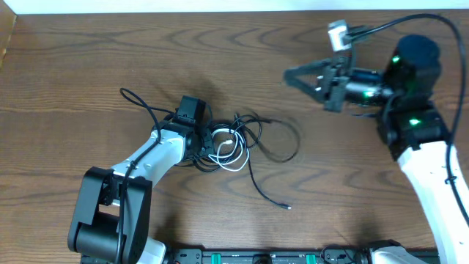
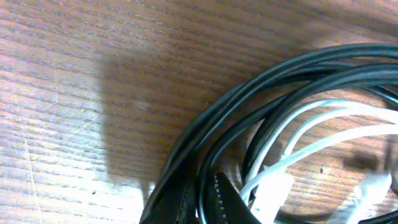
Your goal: Untangle cables
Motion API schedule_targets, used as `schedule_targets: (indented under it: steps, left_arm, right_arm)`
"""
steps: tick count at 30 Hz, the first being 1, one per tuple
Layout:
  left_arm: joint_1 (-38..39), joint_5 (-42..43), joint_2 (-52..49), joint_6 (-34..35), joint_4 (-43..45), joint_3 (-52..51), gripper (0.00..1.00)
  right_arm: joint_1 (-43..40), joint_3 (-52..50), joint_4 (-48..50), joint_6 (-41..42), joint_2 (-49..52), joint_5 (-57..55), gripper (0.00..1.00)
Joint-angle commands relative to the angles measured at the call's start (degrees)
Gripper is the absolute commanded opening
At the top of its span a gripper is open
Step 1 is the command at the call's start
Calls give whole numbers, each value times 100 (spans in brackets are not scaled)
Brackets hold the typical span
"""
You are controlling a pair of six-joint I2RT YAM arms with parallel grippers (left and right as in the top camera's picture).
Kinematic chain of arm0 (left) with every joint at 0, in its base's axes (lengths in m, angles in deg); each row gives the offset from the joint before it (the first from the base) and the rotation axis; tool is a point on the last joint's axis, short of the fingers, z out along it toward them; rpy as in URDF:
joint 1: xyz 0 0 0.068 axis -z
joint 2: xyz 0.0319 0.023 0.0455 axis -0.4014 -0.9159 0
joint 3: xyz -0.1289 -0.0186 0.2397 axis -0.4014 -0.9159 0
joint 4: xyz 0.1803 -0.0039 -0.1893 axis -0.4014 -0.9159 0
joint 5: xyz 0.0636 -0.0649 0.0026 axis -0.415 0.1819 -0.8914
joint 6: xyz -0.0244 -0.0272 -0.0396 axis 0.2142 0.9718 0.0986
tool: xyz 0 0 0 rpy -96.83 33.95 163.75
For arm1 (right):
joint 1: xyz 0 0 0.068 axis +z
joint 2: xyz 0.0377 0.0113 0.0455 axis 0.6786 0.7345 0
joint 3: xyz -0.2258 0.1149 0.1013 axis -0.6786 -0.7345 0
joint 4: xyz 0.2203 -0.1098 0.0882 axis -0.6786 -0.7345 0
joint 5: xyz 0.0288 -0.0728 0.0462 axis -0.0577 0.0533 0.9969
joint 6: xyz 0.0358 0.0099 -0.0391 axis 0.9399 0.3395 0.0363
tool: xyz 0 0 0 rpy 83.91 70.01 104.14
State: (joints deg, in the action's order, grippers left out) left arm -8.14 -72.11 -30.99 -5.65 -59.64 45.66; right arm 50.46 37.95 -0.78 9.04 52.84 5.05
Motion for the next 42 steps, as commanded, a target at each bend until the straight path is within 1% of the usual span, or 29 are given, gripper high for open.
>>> schedule_targets:
  steps: [1,3,4,5,6,8,11,13,15,17,19,22,24,25,26,28,29,30,31,32,35,39,42]
  left_arm:
    - [-35,-343,-308,11,-118,-297,13]
    - [-35,-341,-308,11,-114,-297,13]
    - [-35,-341,-308,11,-109,-297,13]
    - [-35,-341,-308,9,-101,-297,12]
    - [-35,-341,-308,11,-96,-297,13]
    - [-35,-341,-308,9,-94,-297,13]
    - [-35,-341,-308,9,-94,-297,13]
    - [-35,-341,-308,9,-94,-297,13]
    - [-35,-341,-308,9,-96,-297,13]
    - [-35,-341,-308,9,-98,-297,13]
    - [-35,-339,-308,9,-101,-297,13]
    - [-35,-339,-308,9,-101,-297,13]
    - [-35,-337,-308,9,-98,-297,13]
    - [-35,-337,-308,9,-98,-297,13]
    - [-35,-339,-308,9,-98,-297,13]
    - [-35,-337,-308,9,-98,-297,13]
    - [-35,-337,-308,9,-98,-297,13]
    - [-35,-337,-308,9,-101,-297,13]
    - [-33,-337,-308,9,-101,-297,13]
    - [-33,-337,-308,9,-101,-297,13]
    - [-33,-339,-308,7,-101,-297,13]
    - [-35,-339,-308,7,-116,-299,13]
    - [-35,-339,-308,7,-129,-302,13]
  right_arm:
    - [-332,92,-448,46,-39,131,1]
    - [-350,92,-916,-387,-39,-144,2]
    - [-332,92,-1147,-531,-39,-361,10]
    - [-302,92,-1502,-699,-37,-765,19]
    - [-280,92,-1685,-780,-39,-1016,26]
    - [-190,90,-2127,-1032,-20,-1803,43]
    - [9,90,-2527,-1095,109,-2815,64]
    - [175,90,-2616,-1095,293,-3141,72]
    - [332,90,-2621,-1141,509,-3189,79]
    - [483,90,-2645,-1139,765,-3215,82]
    - [654,90,-2730,-1134,1174,-3211,83]
    - [822,90,-2892,-1134,1644,-3211,82]
    - [931,90,-2918,-1134,1945,-3209,79]
    - [984,90,-2916,-1134,2081,-3209,75]
    - [1084,90,-2872,-1134,2347,-3206,66]
    - [1178,90,-2809,-1132,2568,-3202,58]
    - [1222,90,-2765,-1132,2671,-3182,51]
    - [1244,90,-2715,-1137,2728,-3112,36]
    - [1252,90,-2638,-1137,2771,-2992,17]
    - [1246,90,-2581,-1139,2769,-2837,7]
    - [1115,92,-2354,-1139,2662,-2173,1]
    - [776,92,-2371,-1143,2350,-1462,1]
    - [450,92,-2553,-1335,2050,-1078,1]
